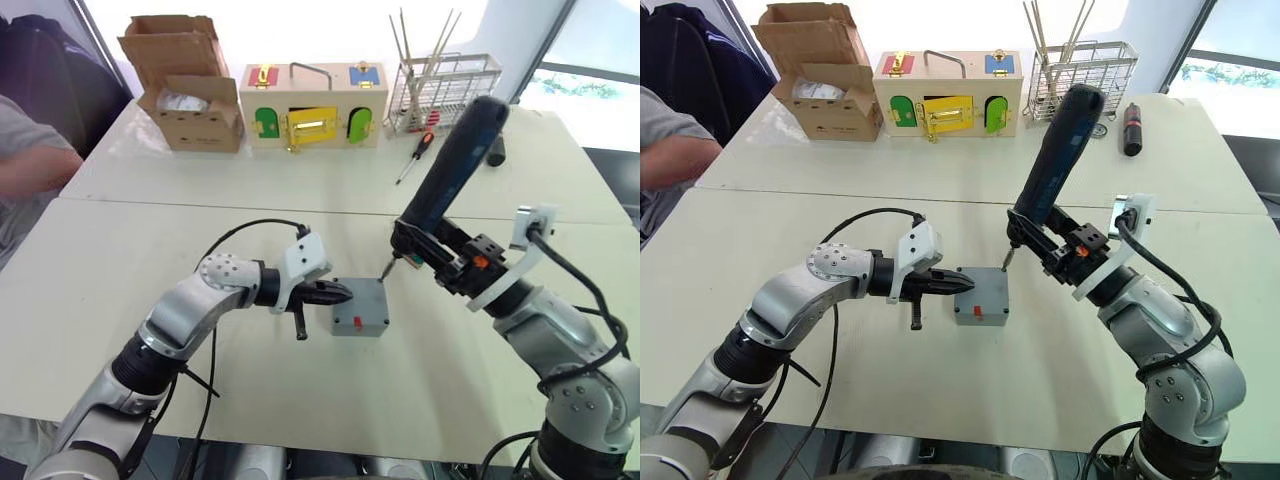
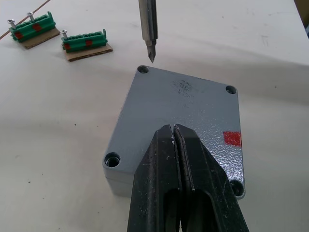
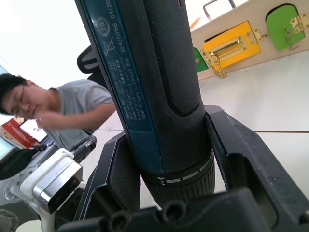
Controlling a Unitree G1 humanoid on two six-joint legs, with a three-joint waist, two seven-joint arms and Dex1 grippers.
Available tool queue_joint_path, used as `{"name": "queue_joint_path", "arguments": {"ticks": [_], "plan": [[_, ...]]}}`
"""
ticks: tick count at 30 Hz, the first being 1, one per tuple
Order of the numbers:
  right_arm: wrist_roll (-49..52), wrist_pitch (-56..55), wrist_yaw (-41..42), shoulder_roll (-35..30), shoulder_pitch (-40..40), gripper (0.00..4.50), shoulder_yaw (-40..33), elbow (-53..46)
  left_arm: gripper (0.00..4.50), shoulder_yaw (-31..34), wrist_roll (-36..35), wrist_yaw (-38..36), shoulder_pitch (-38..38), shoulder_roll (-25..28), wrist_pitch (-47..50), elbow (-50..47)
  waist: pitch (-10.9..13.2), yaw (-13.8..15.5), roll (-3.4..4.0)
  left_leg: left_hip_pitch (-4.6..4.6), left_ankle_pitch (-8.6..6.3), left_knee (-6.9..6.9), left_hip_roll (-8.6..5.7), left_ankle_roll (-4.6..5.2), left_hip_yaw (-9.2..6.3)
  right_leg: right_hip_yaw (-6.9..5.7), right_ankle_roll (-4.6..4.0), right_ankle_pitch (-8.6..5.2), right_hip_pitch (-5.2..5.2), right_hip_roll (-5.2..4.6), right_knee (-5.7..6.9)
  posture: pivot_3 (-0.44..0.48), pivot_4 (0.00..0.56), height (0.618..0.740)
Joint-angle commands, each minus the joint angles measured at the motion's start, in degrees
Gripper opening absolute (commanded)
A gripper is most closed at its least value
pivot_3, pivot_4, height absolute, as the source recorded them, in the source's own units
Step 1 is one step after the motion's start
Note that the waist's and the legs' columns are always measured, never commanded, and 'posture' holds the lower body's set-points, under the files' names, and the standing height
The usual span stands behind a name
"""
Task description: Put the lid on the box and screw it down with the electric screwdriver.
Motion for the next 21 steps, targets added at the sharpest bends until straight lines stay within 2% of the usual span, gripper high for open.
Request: {"name": "queue_joint_path", "arguments": {"ticks": [1,21], "plan": [[0.38,-3.57,-0.18,-0.66,-0.51,1.76,0.43,-0.87,0.00,0.05,0.71,-0.22,-0.41,-0.10,-0.04,-0.80,0.00,0.00,0.00,0.00,0.00,0.00,0.00,0.00,0.00,0.00,0.00,0.00,0.00,0.00,0.00,0.000,0.150,0.740],[-0.69,-9.19,0.11,-4.39,1.32,1.76,3.51,2.92,0.00,0.53,0.55,0.83,0.75,0.04,1.05,-2.79,0.00,0.07,0.00,0.00,0.00,0.01,0.00,0.00,0.00,0.00,0.00,0.00,0.03,0.00,0.00,0.000,0.150,0.740]]}}
